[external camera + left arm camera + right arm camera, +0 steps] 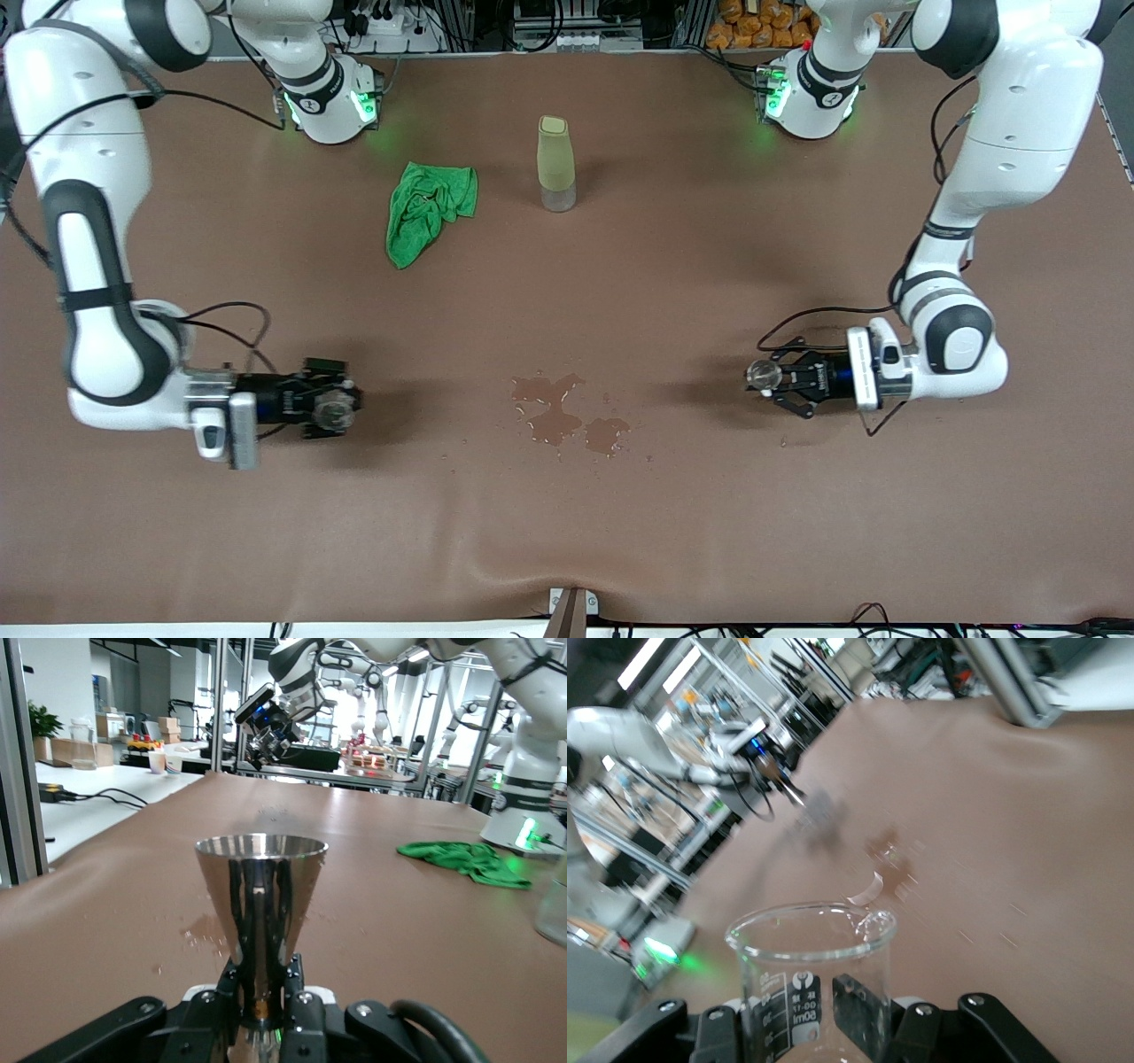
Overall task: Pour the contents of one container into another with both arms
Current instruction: 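Turn the beaker upright with the right gripper while the left gripper draws back, then lower the beaker with the right gripper while the left gripper lowers the jigger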
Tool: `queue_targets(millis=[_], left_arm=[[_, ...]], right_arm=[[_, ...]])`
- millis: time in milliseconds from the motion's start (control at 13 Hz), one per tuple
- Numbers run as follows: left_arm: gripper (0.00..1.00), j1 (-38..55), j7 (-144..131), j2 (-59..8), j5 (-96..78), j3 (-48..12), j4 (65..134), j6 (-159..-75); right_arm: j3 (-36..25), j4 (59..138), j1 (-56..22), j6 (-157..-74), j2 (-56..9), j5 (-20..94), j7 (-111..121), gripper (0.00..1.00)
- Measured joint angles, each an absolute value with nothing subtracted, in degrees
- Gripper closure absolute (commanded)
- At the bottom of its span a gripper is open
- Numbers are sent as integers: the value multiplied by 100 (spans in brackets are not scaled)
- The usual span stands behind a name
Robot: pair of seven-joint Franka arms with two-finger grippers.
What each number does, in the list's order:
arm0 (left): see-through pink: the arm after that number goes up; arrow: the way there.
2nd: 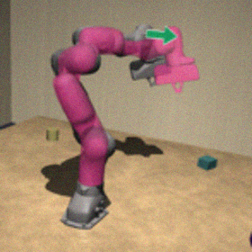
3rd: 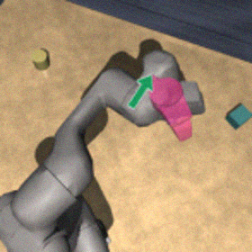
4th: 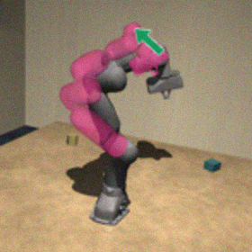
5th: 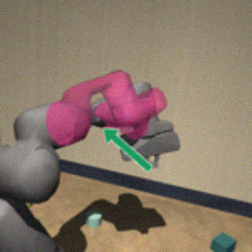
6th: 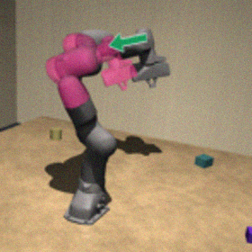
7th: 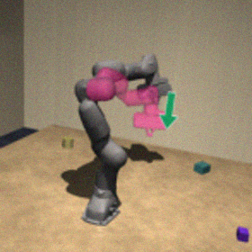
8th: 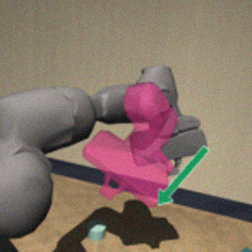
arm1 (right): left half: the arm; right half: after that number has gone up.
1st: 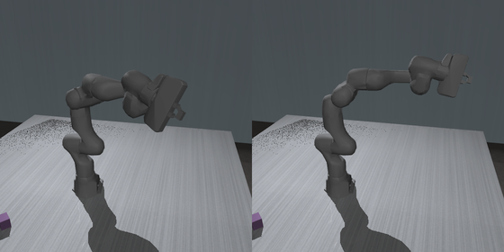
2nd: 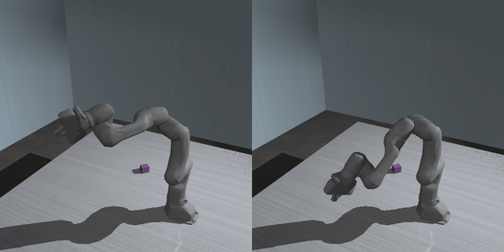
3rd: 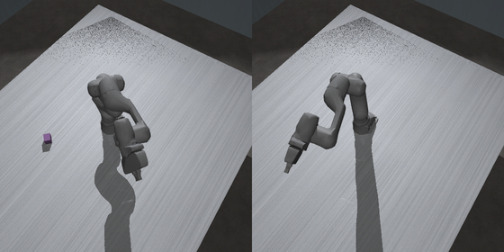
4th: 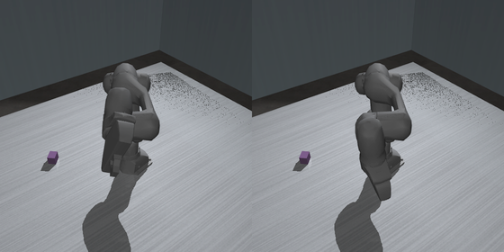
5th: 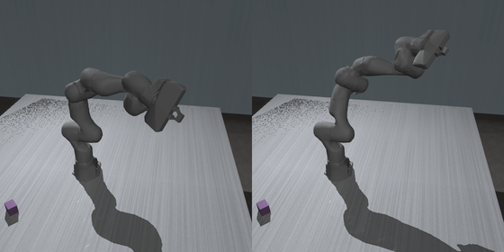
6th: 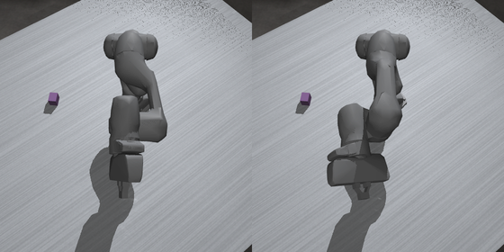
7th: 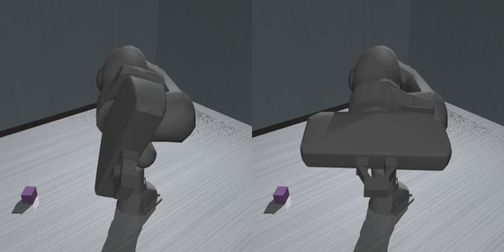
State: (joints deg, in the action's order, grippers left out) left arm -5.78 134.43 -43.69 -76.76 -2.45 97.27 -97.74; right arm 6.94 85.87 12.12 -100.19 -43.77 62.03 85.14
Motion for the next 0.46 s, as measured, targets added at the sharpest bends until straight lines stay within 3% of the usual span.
queue_targets(millis=[463], left_arm=[[100,-1322,14020,-4546,-6855,-243,9850,-9325]], right_arm=[[685,8612,2586,-10109,-4889,5702,10387,100]])
